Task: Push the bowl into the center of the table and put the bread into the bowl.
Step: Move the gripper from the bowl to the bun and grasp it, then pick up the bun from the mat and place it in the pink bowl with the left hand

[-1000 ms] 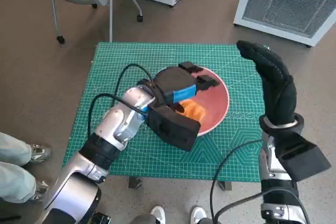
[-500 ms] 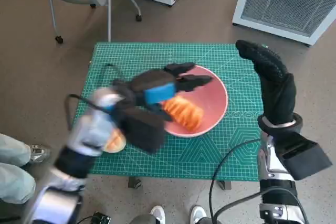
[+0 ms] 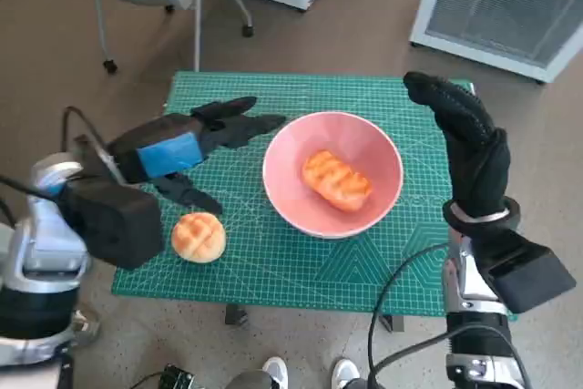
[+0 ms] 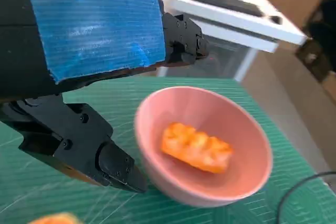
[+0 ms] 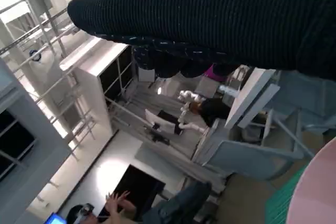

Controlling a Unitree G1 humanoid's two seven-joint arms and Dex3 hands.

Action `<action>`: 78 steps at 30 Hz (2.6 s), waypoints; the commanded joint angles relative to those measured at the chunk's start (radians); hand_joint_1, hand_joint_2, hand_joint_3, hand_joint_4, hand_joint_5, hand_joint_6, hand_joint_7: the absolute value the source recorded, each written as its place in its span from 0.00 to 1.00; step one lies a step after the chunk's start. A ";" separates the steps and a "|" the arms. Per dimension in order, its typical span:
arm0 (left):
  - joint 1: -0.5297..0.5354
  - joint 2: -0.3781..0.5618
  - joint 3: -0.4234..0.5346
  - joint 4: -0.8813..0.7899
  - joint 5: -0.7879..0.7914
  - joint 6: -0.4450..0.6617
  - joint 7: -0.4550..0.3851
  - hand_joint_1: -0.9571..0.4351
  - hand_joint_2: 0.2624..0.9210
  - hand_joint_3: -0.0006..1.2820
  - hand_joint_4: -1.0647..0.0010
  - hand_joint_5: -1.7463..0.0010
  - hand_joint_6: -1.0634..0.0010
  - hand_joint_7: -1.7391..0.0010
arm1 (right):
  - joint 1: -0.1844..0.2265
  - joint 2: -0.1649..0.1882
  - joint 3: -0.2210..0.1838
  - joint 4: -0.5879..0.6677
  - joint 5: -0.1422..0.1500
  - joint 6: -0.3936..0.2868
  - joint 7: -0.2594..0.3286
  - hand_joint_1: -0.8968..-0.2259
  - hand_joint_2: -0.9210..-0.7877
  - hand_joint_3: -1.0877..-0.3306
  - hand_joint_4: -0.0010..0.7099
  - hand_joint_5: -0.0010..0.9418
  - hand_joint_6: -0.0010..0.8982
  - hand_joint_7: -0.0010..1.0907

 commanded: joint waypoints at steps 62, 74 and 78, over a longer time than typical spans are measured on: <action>0.195 0.011 -0.246 0.150 0.479 0.148 0.212 0.66 0.89 0.05 0.32 0.98 0.29 0.84 | 0.006 -0.004 -0.015 0.027 0.045 0.032 0.078 0.22 0.00 0.39 0.19 0.00 0.00 0.43; 0.208 0.020 -0.176 0.179 0.379 0.012 0.257 0.68 0.99 0.02 0.28 0.44 0.35 0.33 | 0.009 -0.002 -0.011 0.022 0.027 0.031 0.061 0.22 0.00 0.39 0.19 0.00 0.00 0.43; 0.202 0.023 -0.145 0.161 0.345 -0.003 0.254 0.69 0.99 0.01 0.28 0.42 0.34 0.34 | 0.012 -0.003 -0.011 0.018 0.026 0.033 0.062 0.22 0.00 0.39 0.19 0.00 0.00 0.43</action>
